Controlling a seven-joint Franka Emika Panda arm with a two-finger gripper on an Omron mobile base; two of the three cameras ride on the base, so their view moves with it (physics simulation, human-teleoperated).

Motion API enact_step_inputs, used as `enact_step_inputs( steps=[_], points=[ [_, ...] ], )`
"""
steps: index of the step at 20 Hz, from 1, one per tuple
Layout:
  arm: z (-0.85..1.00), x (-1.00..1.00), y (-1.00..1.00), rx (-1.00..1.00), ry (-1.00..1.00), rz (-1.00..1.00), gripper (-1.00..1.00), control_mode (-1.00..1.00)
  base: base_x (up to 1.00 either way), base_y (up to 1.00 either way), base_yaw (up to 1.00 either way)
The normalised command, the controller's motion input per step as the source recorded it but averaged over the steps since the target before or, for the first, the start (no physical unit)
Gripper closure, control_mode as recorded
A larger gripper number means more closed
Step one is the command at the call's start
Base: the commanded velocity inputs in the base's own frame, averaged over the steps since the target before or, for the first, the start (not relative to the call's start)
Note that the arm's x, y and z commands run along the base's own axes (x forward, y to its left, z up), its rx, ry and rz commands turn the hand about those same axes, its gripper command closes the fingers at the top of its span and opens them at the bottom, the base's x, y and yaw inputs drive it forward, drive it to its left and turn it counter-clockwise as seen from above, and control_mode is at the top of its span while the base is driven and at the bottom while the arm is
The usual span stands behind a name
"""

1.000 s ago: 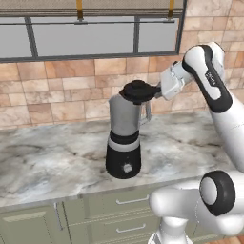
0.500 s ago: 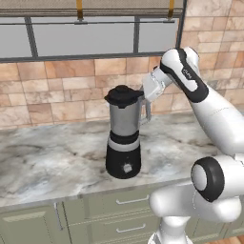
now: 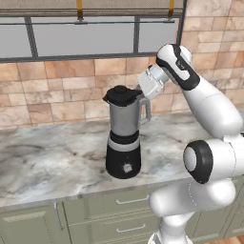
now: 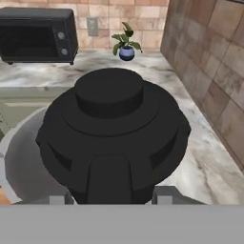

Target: Open the blender lid, put the kiwi in the blender, close the lid, and start the blender.

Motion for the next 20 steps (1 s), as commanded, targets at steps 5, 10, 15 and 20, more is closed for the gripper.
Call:
enact_step_inputs(
  steps=[5, 10, 15, 20],
  points=[
    [0.00, -0.17, -0.03, 0.00, -0.09, 0.04, 1.00, -1.00, 0.00, 0.00, 0.00],
    [0.00, -0.39, 0.00, 0.00, -0.10, 0.00, 1.00, -1.00, 0.00, 0.00, 0.00],
    [0.00, -0.05, 0.00, 0.00, -0.01, 0.00, 1.00, -1.00, 0.00, 0.00, 0.00],
    [0.00, 0.01, 0.00, 0.00, 0.08, 0.00, 1.00, -1.00, 0.00, 0.00, 0.00]
  ],
)
